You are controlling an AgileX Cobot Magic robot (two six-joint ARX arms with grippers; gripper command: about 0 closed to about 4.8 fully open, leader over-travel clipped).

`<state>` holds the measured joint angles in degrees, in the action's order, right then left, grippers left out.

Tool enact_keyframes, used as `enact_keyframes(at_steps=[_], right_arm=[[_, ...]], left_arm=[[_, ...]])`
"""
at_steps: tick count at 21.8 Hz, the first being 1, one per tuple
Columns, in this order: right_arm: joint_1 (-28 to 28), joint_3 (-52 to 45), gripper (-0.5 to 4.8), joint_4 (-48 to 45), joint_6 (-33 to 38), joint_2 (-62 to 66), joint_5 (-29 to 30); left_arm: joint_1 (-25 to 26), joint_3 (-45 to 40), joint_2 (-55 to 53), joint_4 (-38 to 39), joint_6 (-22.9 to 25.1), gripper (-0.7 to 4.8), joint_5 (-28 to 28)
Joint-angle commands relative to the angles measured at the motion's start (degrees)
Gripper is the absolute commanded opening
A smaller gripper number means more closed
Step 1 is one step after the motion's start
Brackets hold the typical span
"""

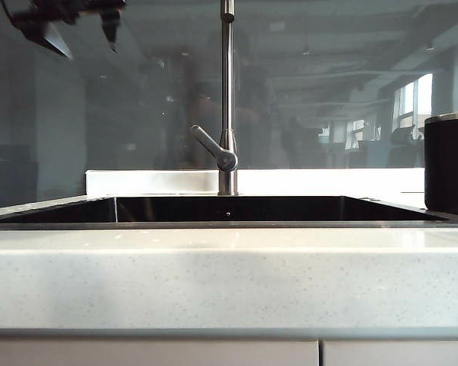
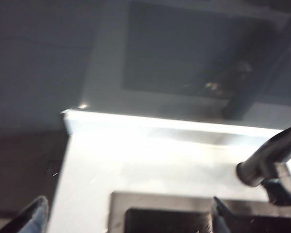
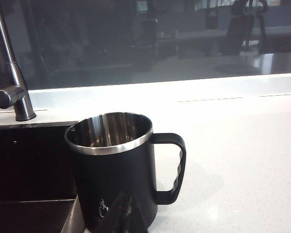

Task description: Pick up the mug next to the sink, go to the faucet to get some water, pour the water into the sink, and finally put the mug back to its place.

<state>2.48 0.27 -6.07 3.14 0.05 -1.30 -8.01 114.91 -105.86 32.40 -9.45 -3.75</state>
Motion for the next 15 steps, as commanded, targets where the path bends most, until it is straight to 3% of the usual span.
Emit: enact_keyframes(at_steps=[1, 13, 15], right_arm=[[-0.02, -0.20, -0.08, -0.98, -0.20, -0.15, -0.04], [-0.02, -0.20, -0.08, -0.98, -0.20, -0.15, -0.04], [-0.02, -0.20, -0.08, -0.98, -0.20, -0.15, -0.04]], left_arm=[[0.11, 0.11, 4.02, 1.36, 0.48, 4.31, -0.52], [0.11, 0.11, 16.52, -5.53, -1.07, 4.30, -0.13], [0.11, 0.11, 18.21, -6.01, -1.03, 4.06, -0.11]])
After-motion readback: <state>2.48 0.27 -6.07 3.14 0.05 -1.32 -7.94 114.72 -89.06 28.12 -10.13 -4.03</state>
